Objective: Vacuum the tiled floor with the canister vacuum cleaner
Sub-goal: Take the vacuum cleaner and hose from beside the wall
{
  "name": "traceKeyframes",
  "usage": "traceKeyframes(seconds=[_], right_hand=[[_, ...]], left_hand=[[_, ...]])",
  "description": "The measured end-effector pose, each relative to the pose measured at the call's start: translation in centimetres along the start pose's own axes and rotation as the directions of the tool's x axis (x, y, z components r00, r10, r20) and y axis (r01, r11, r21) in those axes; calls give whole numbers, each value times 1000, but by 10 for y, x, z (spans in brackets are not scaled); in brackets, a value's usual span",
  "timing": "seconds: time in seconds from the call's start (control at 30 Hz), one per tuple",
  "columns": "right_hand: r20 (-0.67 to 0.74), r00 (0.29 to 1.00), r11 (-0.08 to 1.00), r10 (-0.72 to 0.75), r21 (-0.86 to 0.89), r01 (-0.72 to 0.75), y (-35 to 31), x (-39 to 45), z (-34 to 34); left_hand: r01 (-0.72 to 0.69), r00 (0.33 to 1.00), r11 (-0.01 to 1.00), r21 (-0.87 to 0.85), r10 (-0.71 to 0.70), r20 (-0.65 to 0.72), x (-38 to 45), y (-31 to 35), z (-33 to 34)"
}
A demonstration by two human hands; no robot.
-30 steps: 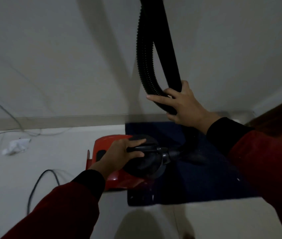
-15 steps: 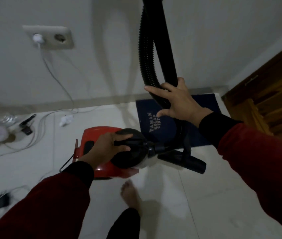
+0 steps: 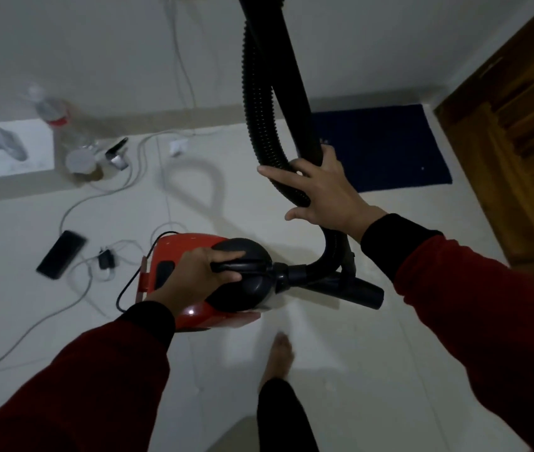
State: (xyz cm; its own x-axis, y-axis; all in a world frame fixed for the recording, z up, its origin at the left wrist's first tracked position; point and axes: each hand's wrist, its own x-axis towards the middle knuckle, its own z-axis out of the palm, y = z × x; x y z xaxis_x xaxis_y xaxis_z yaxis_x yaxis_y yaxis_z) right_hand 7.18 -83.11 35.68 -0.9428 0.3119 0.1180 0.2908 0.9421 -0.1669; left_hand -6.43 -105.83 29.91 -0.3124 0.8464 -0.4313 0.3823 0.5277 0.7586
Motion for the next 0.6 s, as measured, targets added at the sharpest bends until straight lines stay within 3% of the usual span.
traceKeyframes(seconds=[0.27, 0.6], right_hand=[[61, 998, 1000, -16, -2, 16, -184, -77, 80], [77, 979, 982, -187, 23, 186, -311, -124, 190]], left_hand=[[37, 998, 999, -5, -37, 49, -143, -140, 18], [129, 990, 989, -66, -133, -53, -256, -285, 62]])
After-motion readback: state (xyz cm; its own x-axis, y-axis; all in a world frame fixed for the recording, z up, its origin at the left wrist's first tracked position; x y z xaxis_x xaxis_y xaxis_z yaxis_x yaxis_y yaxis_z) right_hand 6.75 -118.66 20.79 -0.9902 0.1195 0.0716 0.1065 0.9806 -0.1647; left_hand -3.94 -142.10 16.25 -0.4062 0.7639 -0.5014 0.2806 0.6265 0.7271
